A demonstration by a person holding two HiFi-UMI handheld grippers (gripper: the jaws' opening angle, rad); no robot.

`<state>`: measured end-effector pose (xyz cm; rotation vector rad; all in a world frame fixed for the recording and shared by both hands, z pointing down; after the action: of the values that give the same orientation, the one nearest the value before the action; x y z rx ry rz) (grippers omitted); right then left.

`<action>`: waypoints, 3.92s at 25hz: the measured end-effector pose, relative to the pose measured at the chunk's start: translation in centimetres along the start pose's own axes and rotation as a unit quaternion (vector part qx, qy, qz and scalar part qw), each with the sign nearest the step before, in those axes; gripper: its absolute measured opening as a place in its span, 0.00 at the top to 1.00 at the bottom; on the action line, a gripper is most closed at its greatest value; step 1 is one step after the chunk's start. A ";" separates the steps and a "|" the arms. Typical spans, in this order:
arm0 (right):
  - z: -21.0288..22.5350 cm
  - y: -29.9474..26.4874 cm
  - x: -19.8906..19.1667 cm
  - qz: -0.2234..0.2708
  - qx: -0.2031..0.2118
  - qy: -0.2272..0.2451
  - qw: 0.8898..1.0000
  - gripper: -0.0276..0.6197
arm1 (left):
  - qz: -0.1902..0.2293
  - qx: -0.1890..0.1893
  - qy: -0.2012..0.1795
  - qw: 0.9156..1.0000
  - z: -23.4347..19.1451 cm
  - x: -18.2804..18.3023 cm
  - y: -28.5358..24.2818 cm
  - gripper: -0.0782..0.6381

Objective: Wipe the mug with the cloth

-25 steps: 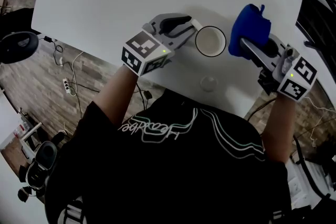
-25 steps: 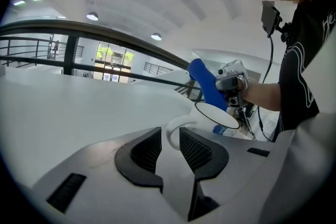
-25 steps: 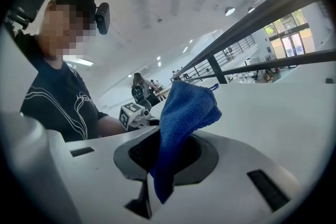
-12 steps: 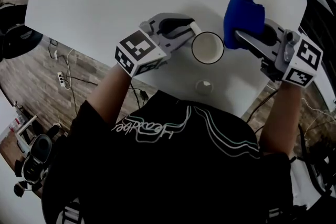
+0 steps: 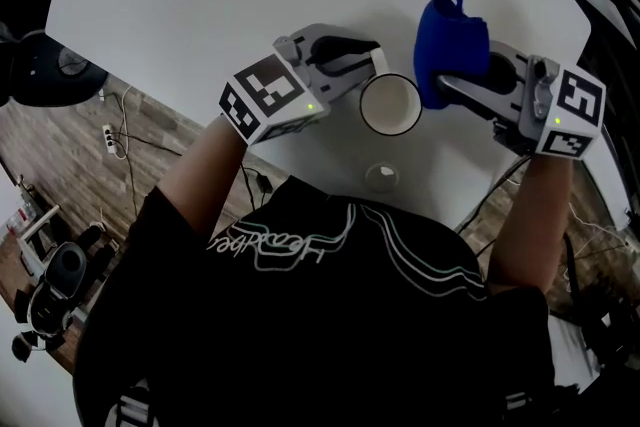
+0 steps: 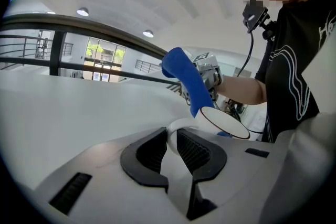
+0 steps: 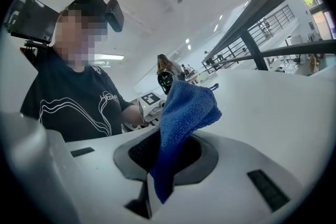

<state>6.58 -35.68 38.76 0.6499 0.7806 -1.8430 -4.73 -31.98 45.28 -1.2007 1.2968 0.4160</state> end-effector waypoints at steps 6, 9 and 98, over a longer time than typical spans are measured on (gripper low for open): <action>1.5 -3.6 -0.6 -0.030 0.034 -0.022 0.999 0.88 | -0.006 -0.002 0.002 1.000 -1.3 -1.2 1.0 0.80; 1.7 -3.8 -0.9 -0.038 0.040 -0.037 0.998 0.88 | -0.004 -0.001 0.005 1.000 -0.8 -0.9 0.9 0.80; -11.2 2.2 -12.3 0.345 -0.351 -0.300 0.817 0.88 | -0.058 0.074 0.017 0.995 9.2 -3.2 5.8 0.82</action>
<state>14.07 -20.73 40.00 -0.1508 0.6070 -0.8785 -5.80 -20.79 43.91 -1.1563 1.2577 0.2121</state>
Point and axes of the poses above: the fingertips, and each gripper's own axes: y backward along the fingers, z to its right, x out of its top, the point moved 4 cm from there along y, backward along the fingers, and after that the axes turned 8 degrees about -y, right-handed, at the moved point
